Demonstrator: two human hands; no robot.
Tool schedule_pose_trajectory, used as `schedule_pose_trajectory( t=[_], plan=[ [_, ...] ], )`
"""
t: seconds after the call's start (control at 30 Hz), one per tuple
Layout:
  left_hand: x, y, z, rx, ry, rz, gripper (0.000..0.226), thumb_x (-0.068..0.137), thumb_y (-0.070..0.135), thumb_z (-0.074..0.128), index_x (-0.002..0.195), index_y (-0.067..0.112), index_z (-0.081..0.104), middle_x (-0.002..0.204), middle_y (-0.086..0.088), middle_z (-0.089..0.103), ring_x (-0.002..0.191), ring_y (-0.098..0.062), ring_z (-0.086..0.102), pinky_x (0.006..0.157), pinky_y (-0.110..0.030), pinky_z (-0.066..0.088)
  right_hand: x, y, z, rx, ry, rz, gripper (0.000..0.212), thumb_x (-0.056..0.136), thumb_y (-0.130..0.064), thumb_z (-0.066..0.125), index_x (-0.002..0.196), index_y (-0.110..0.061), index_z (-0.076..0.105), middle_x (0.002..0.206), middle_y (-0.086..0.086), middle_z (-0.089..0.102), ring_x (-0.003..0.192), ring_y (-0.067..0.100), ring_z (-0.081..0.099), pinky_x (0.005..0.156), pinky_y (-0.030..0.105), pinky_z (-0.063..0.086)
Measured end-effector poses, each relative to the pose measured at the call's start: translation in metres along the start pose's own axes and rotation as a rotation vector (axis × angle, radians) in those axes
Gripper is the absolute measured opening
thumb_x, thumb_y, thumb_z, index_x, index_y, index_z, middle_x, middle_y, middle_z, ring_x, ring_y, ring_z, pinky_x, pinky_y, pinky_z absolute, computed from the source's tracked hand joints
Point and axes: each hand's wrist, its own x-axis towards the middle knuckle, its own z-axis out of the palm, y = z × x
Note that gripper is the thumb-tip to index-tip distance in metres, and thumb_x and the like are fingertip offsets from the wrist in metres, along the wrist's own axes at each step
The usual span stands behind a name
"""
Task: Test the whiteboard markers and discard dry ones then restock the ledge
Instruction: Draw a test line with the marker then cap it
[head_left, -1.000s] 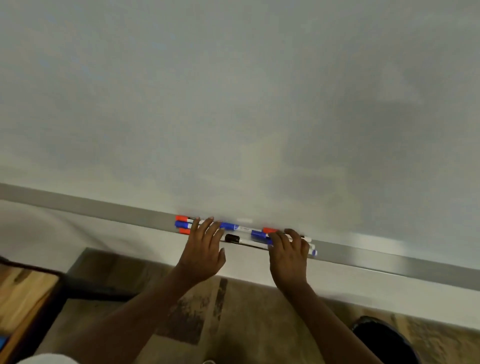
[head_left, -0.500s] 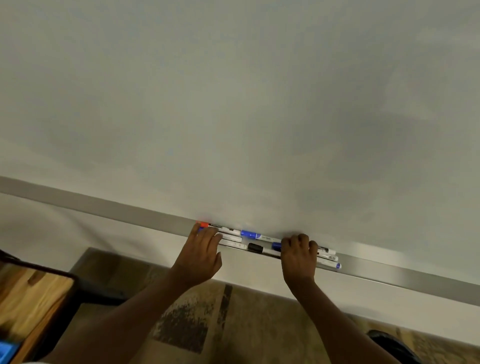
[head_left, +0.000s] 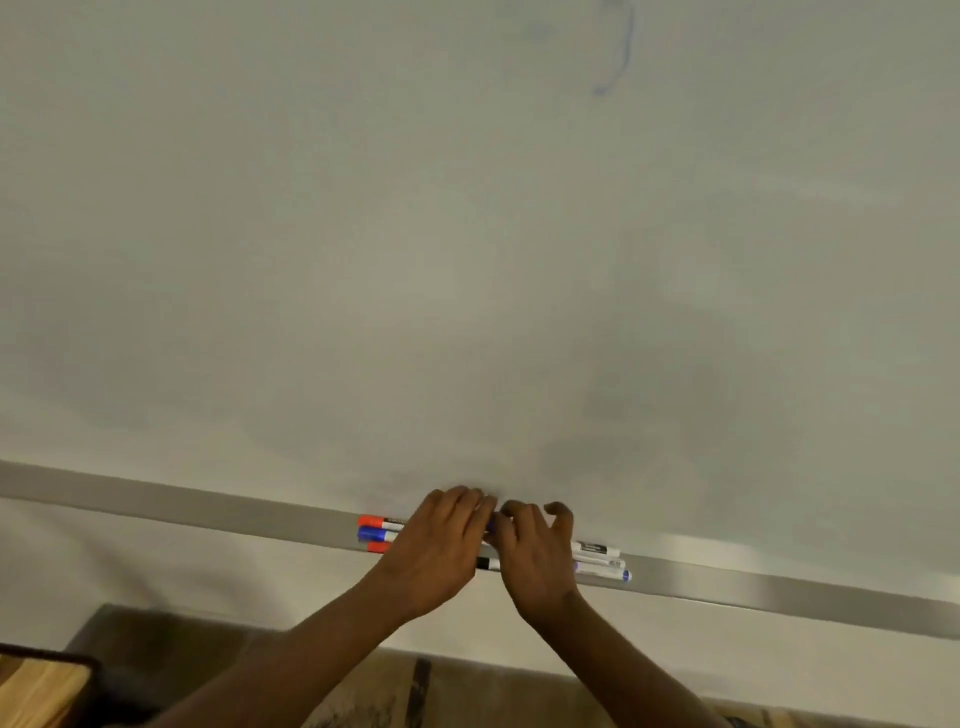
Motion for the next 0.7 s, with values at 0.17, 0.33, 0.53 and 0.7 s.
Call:
schedule_pose_trajectory(
  t=[0.17, 0.33, 0.53, 0.7],
  plan=[
    [0.039, -0.003, -0.074, 0.021, 0.178, -0.033, 0.096, 0.050, 0.027, 0.091, 0.126, 0.000, 0.039, 0.090, -0.005, 0.068, 0.075, -0.016, 0.063, 0.067, -0.028, 0.055, 0.048, -0.013, -0.085, 0.086, 0.314, -0.147, 0.014, 0.079, -0.017, 0.058, 0.091, -0.013, 0.063, 0.090, 0.002, 0.067, 0.083, 0.015, 0.061, 0.089, 0.039, 0.034],
    [0.073, -0.025, -0.151, 0.054, 0.528, -0.060, 0.053, 0.087, 0.045, 0.059, 0.118, 0.005, 0.045, 0.078, -0.006, 0.067, 0.063, -0.016, 0.061, 0.059, -0.025, 0.051, 0.081, -0.020, -0.191, -0.056, 0.316, -0.116, 0.052, 0.050, -0.024, 0.080, 0.100, -0.014, 0.067, 0.100, 0.002, 0.068, 0.089, 0.019, 0.064, 0.087, 0.041, 0.040],
    [0.105, -0.048, -0.233, 0.212, 0.719, 0.143, 0.039, 0.104, 0.034, 0.029, 0.111, 0.002, 0.051, 0.075, -0.010, 0.060, 0.063, -0.022, 0.051, 0.053, -0.033, 0.043, 0.121, -0.016, -0.273, -0.254, 0.465, -0.197, 0.027, 0.087, -0.040, 0.060, 0.105, -0.019, 0.065, 0.069, -0.005, 0.063, 0.064, 0.019, 0.055, 0.075, 0.037, 0.031],
    [0.123, -0.063, -0.279, 0.344, 0.798, 0.300, 0.047, 0.101, 0.038, 0.041, 0.064, 0.011, 0.051, 0.054, -0.004, 0.041, 0.044, -0.018, 0.034, 0.042, -0.031, 0.031, 0.136, -0.007, -0.307, -0.310, 0.546, -0.340, 0.017, 0.084, -0.022, 0.068, 0.099, -0.016, 0.066, 0.058, -0.004, 0.050, 0.052, 0.018, 0.040, 0.067, 0.034, 0.028]
  ],
)
